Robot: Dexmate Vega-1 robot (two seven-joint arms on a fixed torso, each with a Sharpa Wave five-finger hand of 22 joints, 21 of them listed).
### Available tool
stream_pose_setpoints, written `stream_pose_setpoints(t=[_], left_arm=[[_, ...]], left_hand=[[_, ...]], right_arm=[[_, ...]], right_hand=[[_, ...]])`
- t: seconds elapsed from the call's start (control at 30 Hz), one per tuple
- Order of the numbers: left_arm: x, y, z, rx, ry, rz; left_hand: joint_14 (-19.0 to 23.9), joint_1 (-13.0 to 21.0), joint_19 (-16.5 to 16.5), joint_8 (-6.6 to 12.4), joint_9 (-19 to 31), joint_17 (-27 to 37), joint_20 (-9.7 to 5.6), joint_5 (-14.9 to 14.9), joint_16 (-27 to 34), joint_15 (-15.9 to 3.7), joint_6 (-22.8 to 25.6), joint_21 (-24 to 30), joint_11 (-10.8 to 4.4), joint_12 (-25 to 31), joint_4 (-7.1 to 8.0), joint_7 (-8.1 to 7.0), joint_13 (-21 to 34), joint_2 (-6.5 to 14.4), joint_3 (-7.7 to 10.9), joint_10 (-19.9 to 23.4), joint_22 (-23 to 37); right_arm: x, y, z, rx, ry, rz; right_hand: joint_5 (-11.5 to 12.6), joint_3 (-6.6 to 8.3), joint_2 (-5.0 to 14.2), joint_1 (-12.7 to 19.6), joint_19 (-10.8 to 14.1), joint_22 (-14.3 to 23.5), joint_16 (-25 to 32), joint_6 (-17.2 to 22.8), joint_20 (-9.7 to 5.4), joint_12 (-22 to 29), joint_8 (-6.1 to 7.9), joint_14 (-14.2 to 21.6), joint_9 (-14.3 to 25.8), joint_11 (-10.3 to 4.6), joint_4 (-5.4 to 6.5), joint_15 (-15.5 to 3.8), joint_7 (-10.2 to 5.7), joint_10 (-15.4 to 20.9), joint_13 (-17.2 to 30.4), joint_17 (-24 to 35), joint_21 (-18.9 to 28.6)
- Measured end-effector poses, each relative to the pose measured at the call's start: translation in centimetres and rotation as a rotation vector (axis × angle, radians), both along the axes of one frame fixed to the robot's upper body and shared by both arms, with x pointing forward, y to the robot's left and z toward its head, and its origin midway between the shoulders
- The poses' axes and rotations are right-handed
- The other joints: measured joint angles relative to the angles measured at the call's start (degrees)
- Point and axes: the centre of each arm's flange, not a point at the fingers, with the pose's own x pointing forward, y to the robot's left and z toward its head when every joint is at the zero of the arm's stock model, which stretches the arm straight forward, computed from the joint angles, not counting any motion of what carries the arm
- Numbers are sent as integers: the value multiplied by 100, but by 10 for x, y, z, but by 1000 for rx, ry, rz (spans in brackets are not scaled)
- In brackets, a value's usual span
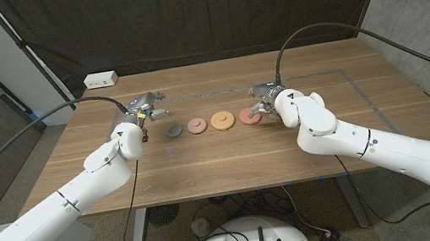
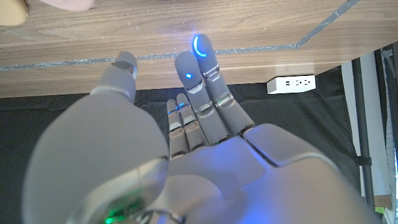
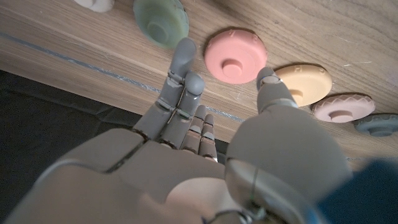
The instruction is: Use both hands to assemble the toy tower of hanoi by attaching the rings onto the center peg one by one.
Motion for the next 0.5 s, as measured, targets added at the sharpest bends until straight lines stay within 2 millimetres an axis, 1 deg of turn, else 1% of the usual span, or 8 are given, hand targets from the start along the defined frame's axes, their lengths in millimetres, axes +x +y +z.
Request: stream_pose_setpoints(t=[0.03,0.13,0.23,0.3,0.37,0.43,0.5], left_arm=[[0,0,0,0,0,0],[0,1,0,-2,0,0],[0,2,-1,-2,2,1],[0,2,-1,-3,2,1],[0,3,-1,-3,2,1],[0,3,-1,-4,2,0],[0,4,-1,-5,4,1]], left_hand=[[0,0,0,0,0,0,0,0,0,0,12,0,0,0,0,-11,0,0,0,0,0],[0,0,0,0,0,0,0,0,0,0,22,13,0,0,0,-21,0,0,0,0,0],[0,0,-1,0,0,0,-1,0,21,0,22,21,22,0,-2,-21,0,0,-2,23,-20],[0,0,-1,0,0,0,-1,0,21,0,22,42,6,0,-16,-21,0,0,-16,54,-27],[0,0,-1,0,0,0,-1,0,21,0,50,42,-1,0,-16,-6,0,0,-16,62,-26],[0,0,-1,0,0,1,-1,0,21,0,60,58,-1,0,-16,3,0,0,-16,62,-40],[0,1,-1,0,0,1,-1,0,43,0,60,63,-1,0,0,3,-1,1,-32,62,-53]], right_arm=[[0,0,0,0,0,0],[2,3,0,-5,7,0],[4,6,0,-12,19,-4],[5,7,0,-15,24,-5],[6,8,0,-19,31,-8],[7,10,1,-23,33,-9],[9,11,0,-28,44,-11]], right_hand=[[0,-17,0,0,0,-7,0,0,0,0,0,0,0,0,-17,0,0,1,0,7,0],[0,-16,0,0,0,-27,0,0,0,0,0,0,0,3,-16,0,0,-3,0,18,28],[0,-32,0,0,0,-53,20,-41,0,0,-7,0,0,31,0,0,41,-30,-24,16,44],[0,-40,0,0,0,-61,25,-93,0,0,-42,0,-18,80,8,0,93,-79,-24,19,68],[0,-56,0,0,0,-79,25,-123,0,-4,-45,1,-27,102,-9,0,123,-102,-24,9,77],[0,-79,0,0,-3,-104,25,-162,0,-24,-45,1,-27,138,1,0,124,-173,-47,-33,99],[0,-95,-1,-1,-61,-123,-9,-165,20,-24,-45,-21,-27,165,16,22,125,-226,-50,-71,100]])
